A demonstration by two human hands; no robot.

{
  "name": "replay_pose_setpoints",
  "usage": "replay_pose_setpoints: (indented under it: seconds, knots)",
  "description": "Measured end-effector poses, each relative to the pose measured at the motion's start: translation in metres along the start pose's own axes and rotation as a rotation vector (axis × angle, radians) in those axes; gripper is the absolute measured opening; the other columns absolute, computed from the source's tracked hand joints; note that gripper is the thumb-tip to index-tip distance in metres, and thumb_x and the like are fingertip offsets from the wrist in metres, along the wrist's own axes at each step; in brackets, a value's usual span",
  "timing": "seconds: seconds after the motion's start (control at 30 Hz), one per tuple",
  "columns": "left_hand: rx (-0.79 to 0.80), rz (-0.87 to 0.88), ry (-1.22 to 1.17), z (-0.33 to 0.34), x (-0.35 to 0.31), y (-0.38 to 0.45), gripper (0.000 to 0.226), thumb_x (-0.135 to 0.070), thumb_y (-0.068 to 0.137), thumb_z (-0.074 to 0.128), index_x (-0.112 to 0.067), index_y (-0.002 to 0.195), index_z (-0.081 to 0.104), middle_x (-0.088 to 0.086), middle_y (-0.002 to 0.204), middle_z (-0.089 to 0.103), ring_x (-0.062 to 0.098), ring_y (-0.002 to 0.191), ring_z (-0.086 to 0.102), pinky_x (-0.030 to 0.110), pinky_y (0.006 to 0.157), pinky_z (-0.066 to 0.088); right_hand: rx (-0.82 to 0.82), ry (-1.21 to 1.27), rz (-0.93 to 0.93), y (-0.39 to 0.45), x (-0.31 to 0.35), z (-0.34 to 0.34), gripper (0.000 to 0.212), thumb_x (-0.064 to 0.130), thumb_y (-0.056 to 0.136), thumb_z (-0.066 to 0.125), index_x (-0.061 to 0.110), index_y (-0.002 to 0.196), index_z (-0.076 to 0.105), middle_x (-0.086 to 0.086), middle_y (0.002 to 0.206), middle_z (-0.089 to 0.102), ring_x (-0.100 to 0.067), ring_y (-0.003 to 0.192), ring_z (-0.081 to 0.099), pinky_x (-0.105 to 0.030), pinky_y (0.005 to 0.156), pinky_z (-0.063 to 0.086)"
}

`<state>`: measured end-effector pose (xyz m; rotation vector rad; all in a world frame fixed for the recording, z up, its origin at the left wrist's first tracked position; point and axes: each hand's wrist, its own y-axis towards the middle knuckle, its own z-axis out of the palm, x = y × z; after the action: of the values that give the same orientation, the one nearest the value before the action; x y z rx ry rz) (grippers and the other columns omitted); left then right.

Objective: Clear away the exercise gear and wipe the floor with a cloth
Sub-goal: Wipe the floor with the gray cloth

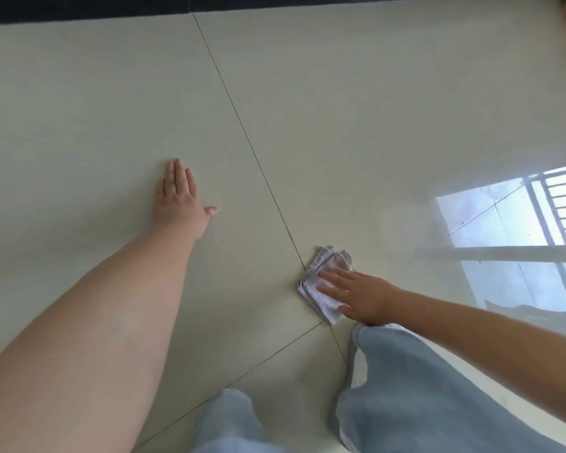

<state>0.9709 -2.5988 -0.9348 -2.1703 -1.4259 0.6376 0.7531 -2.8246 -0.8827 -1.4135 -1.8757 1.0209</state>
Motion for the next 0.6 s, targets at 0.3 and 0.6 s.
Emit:
replay_pose_setpoints:
  seconds: [0.3,0.6]
  knots:
    - [0.018,-0.064,-0.041,-0.011,-0.012,-0.001,0.081,-0.042,0.096,0.043,0.006,0.147,0.003,0.020,0.157,-0.006,0.029,0.147,-0.005,0.037,0.119,0.010,-0.198,0.295,0.248,0.039,-0.032,0.008,0.094,0.065,0.079,-0.018,0.010,0.147,0.017,-0.008,0.156,0.012,-0.025,0.142,0.011,-0.045,0.114,0.025]
    - [-0.059,-0.139,-0.119,-0.013,-0.012,0.026,0.092,-0.048,0.092,0.045,0.005,0.147,-0.006,0.019,0.157,-0.014,0.028,0.147,-0.013,0.036,0.120,-0.001,-0.463,0.674,0.639,0.150,-0.123,-0.108,0.056,0.035,0.100,0.020,0.020,0.149,-0.002,-0.001,0.158,-0.016,-0.023,0.146,-0.015,-0.042,0.117,-0.009]
